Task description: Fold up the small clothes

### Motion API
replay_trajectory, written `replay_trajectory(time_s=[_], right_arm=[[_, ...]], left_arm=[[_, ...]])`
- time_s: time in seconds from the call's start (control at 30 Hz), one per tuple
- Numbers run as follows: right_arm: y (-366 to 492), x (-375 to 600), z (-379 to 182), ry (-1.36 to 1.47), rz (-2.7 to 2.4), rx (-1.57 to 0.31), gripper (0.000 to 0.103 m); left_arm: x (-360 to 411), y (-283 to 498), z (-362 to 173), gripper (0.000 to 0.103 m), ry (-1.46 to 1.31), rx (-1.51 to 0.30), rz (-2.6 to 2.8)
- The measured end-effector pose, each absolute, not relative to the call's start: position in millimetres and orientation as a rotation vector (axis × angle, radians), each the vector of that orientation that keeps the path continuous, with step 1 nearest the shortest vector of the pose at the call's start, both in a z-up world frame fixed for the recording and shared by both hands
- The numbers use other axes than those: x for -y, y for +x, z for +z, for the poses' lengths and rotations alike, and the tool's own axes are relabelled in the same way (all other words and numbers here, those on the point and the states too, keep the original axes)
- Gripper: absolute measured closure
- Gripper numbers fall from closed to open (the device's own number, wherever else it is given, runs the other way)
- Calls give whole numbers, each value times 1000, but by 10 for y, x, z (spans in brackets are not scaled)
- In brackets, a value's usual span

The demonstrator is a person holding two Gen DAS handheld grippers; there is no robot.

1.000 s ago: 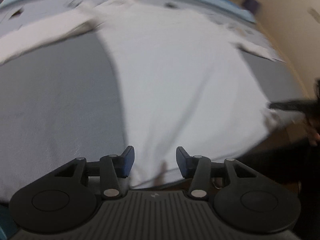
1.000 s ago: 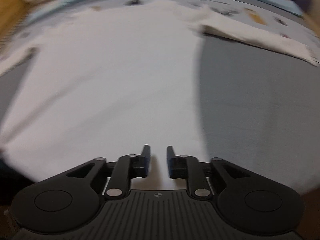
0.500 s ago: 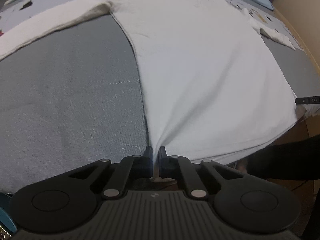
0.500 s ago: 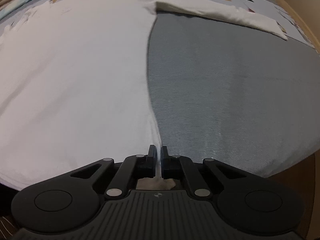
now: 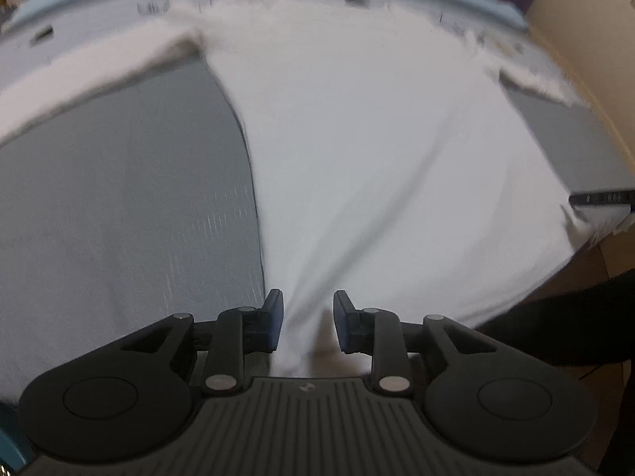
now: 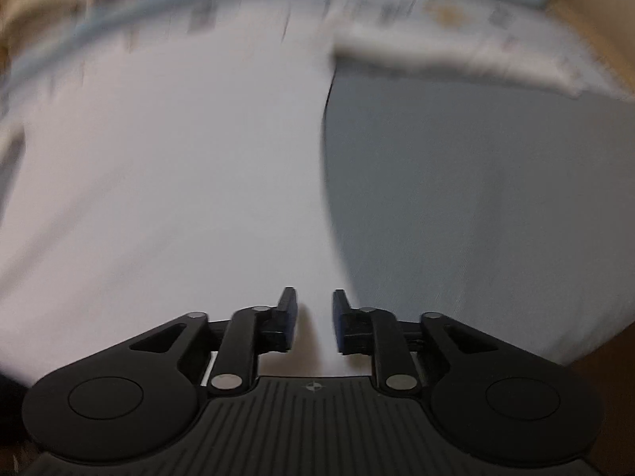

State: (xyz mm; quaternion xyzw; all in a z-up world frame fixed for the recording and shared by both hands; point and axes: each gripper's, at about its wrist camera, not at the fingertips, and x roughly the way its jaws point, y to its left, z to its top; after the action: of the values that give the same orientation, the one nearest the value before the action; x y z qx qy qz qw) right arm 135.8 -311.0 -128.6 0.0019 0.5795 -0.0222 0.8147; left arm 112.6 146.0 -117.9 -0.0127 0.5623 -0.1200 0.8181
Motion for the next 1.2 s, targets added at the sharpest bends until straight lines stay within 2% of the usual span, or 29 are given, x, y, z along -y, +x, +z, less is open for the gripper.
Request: replay_trajectory(time_s=[0.03, 0.07, 0.2, 0.27, 0.67, 0.73, 0.8, 0.97, 1.03, 1.2], right_arm=[[1351, 3071, -1393, -53, -60, -1293, 81], [1345, 3033, -1382, -87, -63, -1270, 81], [1358, 2983, -1123, -76, -72, -1119, 80], [1358, 2977, -1059, -56, -75, -1070, 78], [1291, 3031, -812, -36, -58, -913, 78], [1277, 3039, -732, -26, -63, -854, 78], [1265, 3053, -653, -12, -70, -792, 78], [1298, 3062, -574, 10, -96, -735, 65], [1330, 3039, -586, 21, -101, -738, 65], [1399, 2908, -611, -11, -85, -730, 65]], left_arm=[[-1465, 1120, -1236, 63, -6, -1241, -248], [-1442, 1112, -1284, 62, 32, -1262, -231], [-1406, 1096, -1227, 61, 89, -1214, -211], [-1399, 1085, -1166, 55, 82, -1176, -210], [-1257, 1226, -1034, 46, 61, -1091, -172], [-1256, 1251, -975, 46, 46, -1051, -154], [-1269, 1263, -884, 42, 19, -997, -128], [-1254, 1247, -524, 25, -15, -792, -38], [-1207, 1256, -314, 19, 0, -719, -23], [-1059, 1528, 314, 18, 62, -541, -4]])
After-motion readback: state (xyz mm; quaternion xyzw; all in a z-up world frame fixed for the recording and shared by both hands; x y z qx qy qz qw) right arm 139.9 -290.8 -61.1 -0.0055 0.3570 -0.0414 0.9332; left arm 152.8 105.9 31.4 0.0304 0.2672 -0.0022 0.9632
